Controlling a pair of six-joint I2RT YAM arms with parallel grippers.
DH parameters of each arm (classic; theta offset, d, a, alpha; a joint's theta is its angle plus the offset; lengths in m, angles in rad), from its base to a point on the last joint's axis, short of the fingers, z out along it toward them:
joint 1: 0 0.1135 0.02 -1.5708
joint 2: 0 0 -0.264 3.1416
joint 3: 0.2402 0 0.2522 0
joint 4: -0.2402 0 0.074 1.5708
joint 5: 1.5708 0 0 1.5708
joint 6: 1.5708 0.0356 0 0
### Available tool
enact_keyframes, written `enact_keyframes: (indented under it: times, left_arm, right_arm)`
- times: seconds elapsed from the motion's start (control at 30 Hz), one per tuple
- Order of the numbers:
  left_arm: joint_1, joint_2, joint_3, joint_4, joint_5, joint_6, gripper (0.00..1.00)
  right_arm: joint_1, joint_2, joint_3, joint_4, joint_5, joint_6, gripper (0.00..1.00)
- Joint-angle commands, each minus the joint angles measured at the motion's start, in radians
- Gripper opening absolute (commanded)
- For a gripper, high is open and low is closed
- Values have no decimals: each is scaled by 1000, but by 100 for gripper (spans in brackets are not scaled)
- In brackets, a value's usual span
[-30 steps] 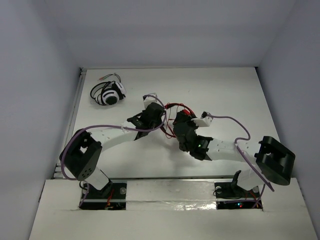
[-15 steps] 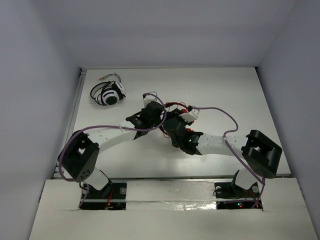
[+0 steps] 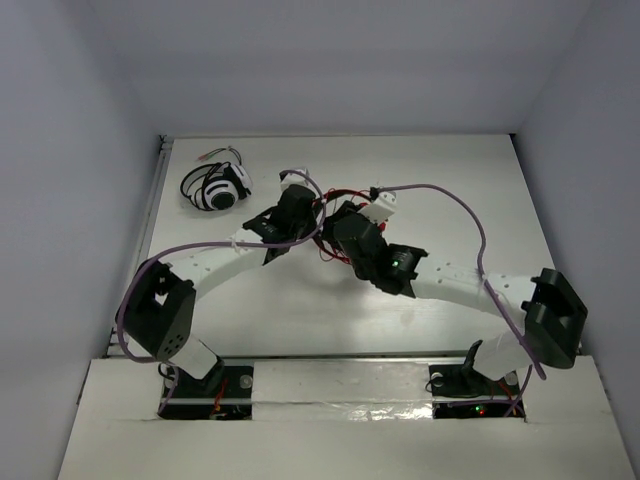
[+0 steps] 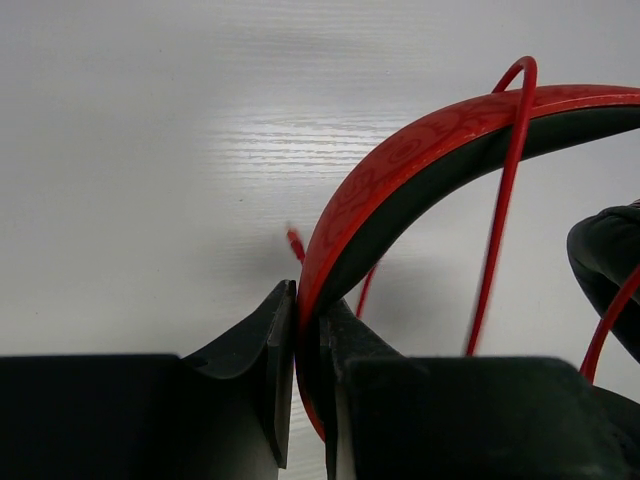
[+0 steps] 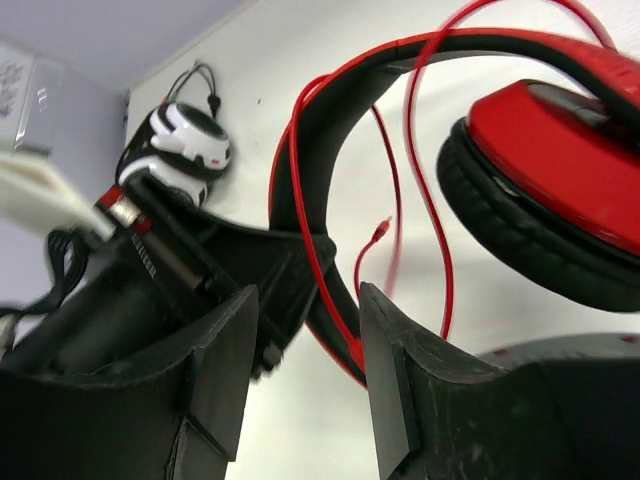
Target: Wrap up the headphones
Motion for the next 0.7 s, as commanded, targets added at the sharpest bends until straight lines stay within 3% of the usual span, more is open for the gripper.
enact_keyframes:
  times: [0.0, 0.07, 0.13, 0.17, 0.2, 0.23, 0.4, 0.67]
  left_arm:
    - [12, -6, 61, 42, 46, 8, 0]
    - [12, -3, 67, 38, 45, 14, 0]
    - [12, 1, 75, 33, 46, 19, 0]
    - [12, 6, 85, 33, 50, 22, 0]
    - [12, 17, 93, 25, 48, 26, 0]
    - [12, 23, 98, 25, 47, 28, 0]
    - [12, 110, 177, -2, 65, 52, 0]
    - [12, 299, 324, -28, 33, 112, 0]
  right_arm:
    - [-3, -82, 35, -71, -59, -61, 51]
    - [-12, -118, 24, -77, -61, -69, 51]
    - [-12, -185, 6, -82, -53, -80, 43]
    - [-12, -211, -20, -82, -49, -83, 33]
    - [-12, -267, -37, -72, -46, -102, 3]
    - [-12, -297, -51, -69, -45, -118, 0]
    - [-12, -473, -165, -83, -24, -210, 0]
    - [-12, -792, -306, -215, 2, -195, 1]
